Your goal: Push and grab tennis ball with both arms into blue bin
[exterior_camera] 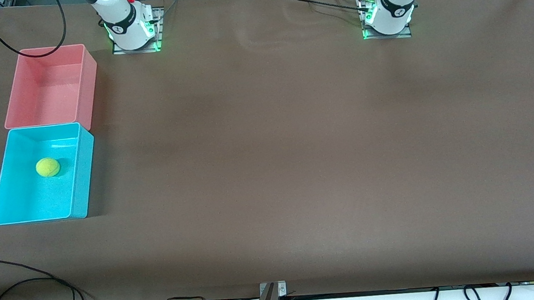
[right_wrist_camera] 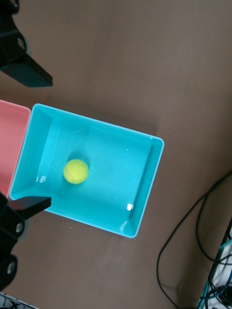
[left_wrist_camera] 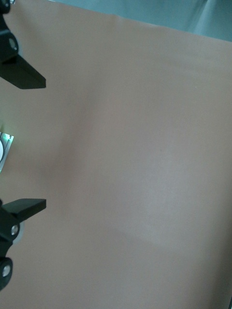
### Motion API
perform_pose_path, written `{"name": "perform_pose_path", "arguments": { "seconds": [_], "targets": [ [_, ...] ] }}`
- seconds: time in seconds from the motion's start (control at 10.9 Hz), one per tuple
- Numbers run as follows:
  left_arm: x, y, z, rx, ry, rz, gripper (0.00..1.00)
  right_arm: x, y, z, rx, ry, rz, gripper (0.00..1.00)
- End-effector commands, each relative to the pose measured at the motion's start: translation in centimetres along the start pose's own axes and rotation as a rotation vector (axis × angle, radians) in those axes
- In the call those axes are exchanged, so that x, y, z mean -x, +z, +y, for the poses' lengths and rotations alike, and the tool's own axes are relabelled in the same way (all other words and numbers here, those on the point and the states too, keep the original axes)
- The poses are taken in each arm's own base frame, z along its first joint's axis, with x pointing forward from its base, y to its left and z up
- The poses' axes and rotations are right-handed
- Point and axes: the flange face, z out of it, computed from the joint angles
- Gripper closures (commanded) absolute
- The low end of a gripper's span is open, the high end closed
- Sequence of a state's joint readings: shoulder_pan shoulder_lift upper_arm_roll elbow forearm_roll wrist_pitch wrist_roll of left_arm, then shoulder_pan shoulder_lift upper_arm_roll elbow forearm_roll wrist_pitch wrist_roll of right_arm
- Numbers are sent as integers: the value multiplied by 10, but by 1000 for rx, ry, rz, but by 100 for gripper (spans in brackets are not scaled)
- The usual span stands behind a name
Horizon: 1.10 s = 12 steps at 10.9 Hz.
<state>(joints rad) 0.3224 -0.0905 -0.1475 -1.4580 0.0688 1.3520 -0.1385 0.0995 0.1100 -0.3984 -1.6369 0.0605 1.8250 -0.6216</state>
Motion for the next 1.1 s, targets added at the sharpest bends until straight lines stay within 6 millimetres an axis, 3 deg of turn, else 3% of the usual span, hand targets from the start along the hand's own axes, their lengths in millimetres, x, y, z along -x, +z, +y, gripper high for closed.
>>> {"name": "perform_pose_path", "arguments": {
  "seconds": [0.0,0.37,0.55,0.83,1.01],
  "targets": [
    [2,-5,3,-3,26,3,0,-13,-24,-29,25,-42,-70,0],
    [4,-6,7,10,34,1,0,-44,-34,-100,4,73,-50,0],
    [3,-8,5,10,31,4,0,-54,-33,-123,4,269,-52,0],
    [3,-8,5,10,32,4,0,-62,-34,-139,-4,467,-39,0],
    [4,-8,8,10,35,4,0,-65,-45,-147,-40,559,-16,0]
  ]
}}
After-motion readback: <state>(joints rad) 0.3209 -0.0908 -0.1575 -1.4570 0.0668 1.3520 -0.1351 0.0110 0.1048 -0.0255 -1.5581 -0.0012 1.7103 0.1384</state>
